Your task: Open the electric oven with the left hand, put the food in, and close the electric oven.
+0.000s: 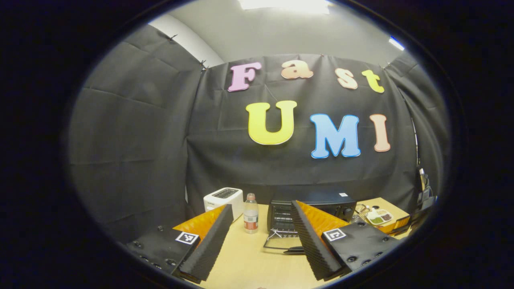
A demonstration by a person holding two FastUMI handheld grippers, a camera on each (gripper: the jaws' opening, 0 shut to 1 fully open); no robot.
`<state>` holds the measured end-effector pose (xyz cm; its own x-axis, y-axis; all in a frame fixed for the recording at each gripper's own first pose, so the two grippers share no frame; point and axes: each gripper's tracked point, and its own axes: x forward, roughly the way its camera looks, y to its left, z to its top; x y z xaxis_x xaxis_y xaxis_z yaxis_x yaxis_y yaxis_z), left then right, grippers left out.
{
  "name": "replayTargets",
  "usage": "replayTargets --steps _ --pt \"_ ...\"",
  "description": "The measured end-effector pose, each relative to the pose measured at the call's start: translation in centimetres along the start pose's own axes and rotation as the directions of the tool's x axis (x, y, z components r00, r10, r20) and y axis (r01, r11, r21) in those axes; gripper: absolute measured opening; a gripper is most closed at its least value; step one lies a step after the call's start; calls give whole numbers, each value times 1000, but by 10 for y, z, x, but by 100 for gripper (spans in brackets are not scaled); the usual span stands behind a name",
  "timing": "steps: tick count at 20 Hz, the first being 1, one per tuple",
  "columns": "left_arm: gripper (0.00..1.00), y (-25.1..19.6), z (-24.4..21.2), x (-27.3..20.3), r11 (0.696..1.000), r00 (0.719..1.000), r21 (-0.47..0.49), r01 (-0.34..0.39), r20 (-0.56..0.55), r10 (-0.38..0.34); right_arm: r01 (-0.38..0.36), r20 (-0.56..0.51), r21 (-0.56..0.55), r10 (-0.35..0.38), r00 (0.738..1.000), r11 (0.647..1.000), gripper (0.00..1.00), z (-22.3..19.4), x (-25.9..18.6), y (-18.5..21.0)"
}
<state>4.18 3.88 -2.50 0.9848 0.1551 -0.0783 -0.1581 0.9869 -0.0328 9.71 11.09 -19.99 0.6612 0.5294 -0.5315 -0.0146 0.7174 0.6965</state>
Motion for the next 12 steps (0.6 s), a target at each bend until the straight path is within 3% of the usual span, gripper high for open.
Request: replayTargets --steps 8,10,11,12 --pt "90 25 10 43 1000 999 -5 21 30 -21 -48 62 81 43 997 996 13 21 47 47" --pt "90 34 10 53 1000 999 1 21 32 -21 -49 73 98 42 996 994 13 24 62 54" --pt "97 38 8 58 1000 999 3 20 31 -20 -52 78 107 44 996 993 13 24 69 58" --pt "97 43 8 65 1000 999 4 20 30 -20 -57 82 115 48 996 992 13 26 77 62"
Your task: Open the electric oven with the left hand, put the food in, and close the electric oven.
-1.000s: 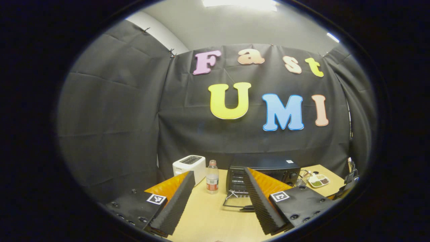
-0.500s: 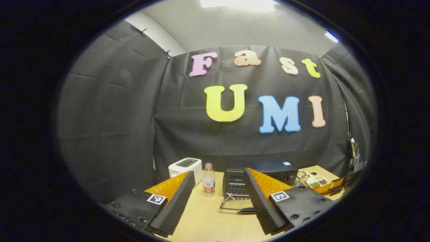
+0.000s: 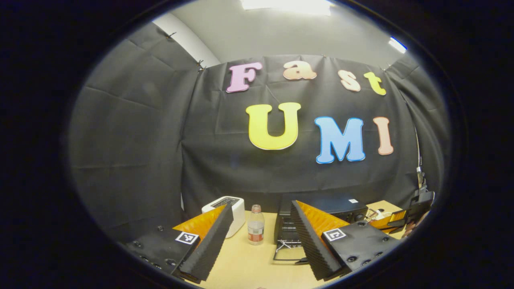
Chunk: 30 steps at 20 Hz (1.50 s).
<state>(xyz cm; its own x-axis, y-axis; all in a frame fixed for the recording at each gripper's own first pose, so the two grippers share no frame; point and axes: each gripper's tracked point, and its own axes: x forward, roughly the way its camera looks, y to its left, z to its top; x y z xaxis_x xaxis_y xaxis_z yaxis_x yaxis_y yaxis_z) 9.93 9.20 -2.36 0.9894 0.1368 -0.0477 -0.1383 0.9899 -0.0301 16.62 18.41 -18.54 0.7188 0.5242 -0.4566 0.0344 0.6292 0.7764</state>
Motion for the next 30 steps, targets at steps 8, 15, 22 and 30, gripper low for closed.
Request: replayTargets --steps 8,15,22,30 --pt "100 38 -5 42 1000 1000 7 -7 -13 7 -20 30 66 18 999 998 13 -1 64 21" --pt "100 70 -23 67 999 999 34 -30 -44 32 -34 70 131 25 997 991 13 -2 123 29" --pt "91 94 -35 78 997 995 59 -59 -72 63 -59 146 115 42 988 992 13 10 164 32" --pt "90 96 -46 86 996 993 63 -63 -96 69 10 185 64 -22 983 998 13 23 184 9"
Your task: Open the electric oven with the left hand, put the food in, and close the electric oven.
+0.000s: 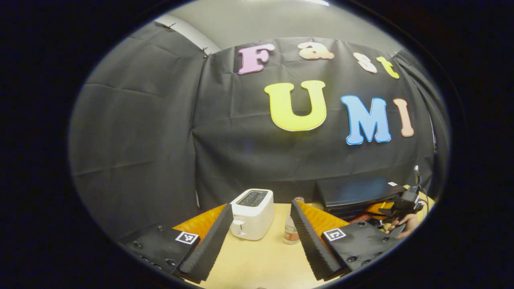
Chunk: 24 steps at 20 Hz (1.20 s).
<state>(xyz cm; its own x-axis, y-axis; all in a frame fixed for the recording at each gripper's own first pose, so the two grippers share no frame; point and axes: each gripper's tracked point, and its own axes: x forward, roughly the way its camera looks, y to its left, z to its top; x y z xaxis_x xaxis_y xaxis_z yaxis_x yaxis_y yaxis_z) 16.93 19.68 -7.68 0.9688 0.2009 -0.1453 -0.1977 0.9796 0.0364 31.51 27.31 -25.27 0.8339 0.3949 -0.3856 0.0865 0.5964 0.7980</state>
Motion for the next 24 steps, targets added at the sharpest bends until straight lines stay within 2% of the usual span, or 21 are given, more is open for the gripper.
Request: replayTargets --steps 1,5,6,7,9,10,11,17,24 --pt "90 -1 -1 1 1000 1000 0 1 -2 -1 24 7 -21 -24 1000 1000 13 2 2 -3" --pt "91 -4 -2 2 1000 1000 0 11 -4 -11 117 9 -140 -117 993 983 26 4 2 -22" --pt "100 -5 -1 3 1000 1000 1 13 -1 -13 130 17 -158 -129 991 979 35 7 1 -25" --pt "97 -7 -1 3 1000 1000 2 15 0 -15 134 21 -171 -132 991 976 43 9 0 -26" --pt "97 -15 0 2 1000 1000 0 23 1 -23 132 26 -199 -130 991 971 66 12 -9 -26" --pt "95 -19 1 2 1000 1000 -1 27 1 -27 130 32 -217 -126 991 967 90 15 -12 -26" --pt "93 -23 0 1 999 999 -3 32 2 -32 126 31 -235 -122 992 964 95 15 -19 -24" --pt "90 -55 4 -10 997 997 -13 70 14 -70 109 46 -386 -98 994 916 97 23 -64 -16" --pt "90 -103 -10 -33 991 992 -33 128 -11 -129 94 139 -503 -27 990 859 97 63 -139 5"
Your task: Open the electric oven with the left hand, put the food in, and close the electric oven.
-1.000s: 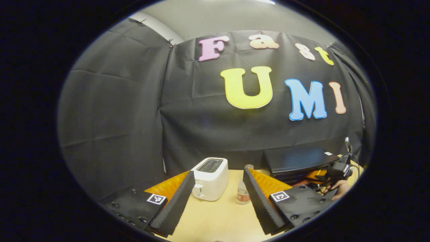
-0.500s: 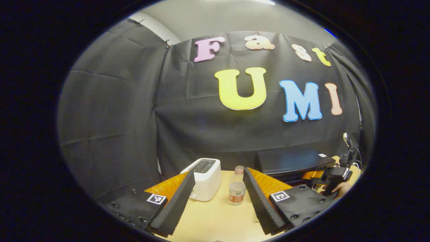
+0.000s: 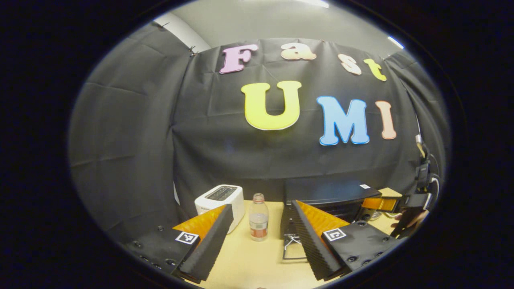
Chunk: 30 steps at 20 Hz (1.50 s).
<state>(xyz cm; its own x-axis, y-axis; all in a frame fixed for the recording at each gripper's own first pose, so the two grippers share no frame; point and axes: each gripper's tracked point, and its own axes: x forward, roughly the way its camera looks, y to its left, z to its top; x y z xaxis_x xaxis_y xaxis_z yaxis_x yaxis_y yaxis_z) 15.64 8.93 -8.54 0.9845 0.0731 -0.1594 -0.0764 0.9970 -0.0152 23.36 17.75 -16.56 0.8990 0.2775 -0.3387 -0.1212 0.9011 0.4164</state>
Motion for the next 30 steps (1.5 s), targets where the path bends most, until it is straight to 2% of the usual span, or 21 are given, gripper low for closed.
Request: replayTargets --steps 6,8,9,10,11,17,22,24,30 --pt "91 -39 -28 -11 999 997 -7 53 -50 -53 24 95 -116 -13 995 993 97 37 -65 -15" --pt "97 -54 -38 -14 997 995 -5 74 -67 -75 33 124 -142 -15 992 989 98 44 -84 -19" --pt "91 -60 -44 -14 996 993 -3 87 -77 -87 42 137 -154 -21 990 987 98 47 -93 -22" --pt "100 -67 -52 -15 995 991 -2 100 -89 -100 50 152 -165 -25 988 985 98 52 -102 -25" --pt "91 -73 -59 -15 994 988 -3 112 -105 -111 58 166 -174 -28 986 983 98 55 -110 -27" --pt "97 -110 -108 -17 982 961 5 186 -209 -181 148 257 -236 -85 963 960 98 76 -154 -51" --pt "100 -141 -156 -20 966 917 -13 256 -313 -247 215 305 -243 -136 943 946 98 88 -181 -68" --pt "98 -151 -175 -19 962 897 -36 272 -353 -267 236 313 -234 -157 937 943 98 91 -188 -75" --pt "100 -171 -229 -11 957 831 -69 282 -480 -279 300 315 -225 -222 923 927 98 95 -205 -94"
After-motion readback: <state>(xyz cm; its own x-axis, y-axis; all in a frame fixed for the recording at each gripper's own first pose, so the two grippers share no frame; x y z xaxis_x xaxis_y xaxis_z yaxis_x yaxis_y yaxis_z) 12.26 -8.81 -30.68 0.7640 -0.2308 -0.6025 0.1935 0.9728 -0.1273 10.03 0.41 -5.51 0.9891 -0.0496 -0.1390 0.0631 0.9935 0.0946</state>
